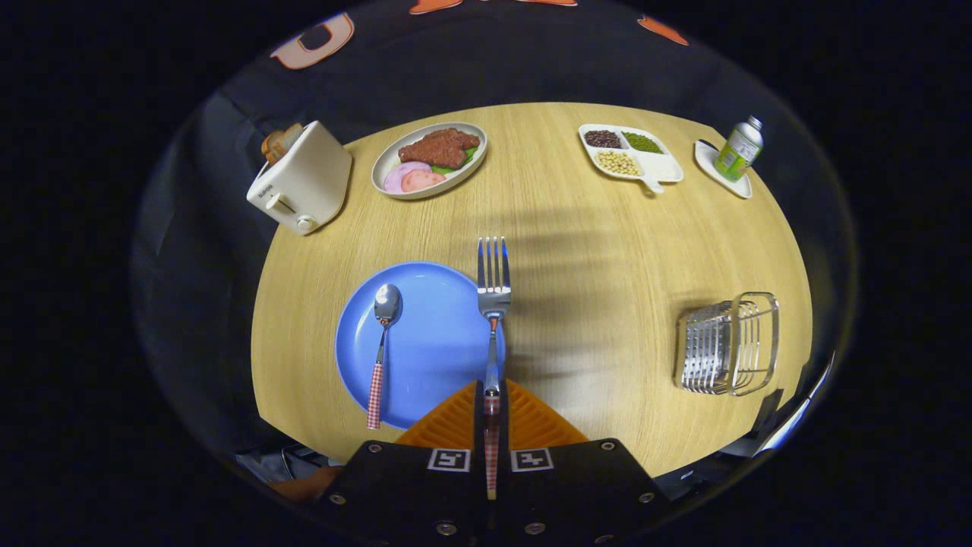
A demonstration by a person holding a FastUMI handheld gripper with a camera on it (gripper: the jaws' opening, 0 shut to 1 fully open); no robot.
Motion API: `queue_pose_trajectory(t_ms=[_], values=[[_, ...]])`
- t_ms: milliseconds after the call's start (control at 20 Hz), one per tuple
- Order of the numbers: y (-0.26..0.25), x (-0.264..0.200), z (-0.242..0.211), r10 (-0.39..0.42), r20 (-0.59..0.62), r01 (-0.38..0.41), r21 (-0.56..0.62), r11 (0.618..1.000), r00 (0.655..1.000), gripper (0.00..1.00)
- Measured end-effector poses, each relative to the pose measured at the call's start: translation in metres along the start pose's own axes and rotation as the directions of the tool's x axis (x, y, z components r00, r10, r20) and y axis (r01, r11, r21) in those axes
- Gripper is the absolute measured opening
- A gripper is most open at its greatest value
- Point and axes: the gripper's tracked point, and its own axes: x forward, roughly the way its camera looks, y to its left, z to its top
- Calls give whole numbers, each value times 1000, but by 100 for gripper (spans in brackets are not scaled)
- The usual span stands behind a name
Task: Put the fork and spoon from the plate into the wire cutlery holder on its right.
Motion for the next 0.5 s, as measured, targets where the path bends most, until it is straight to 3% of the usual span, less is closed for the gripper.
queue_pose_trajectory(t_ms=[200,500], values=[[-54,-35,-5,-24,-18,26,72,997,1000,5],[-134,-67,-19,-75,-119,83,65,994,990,5]])
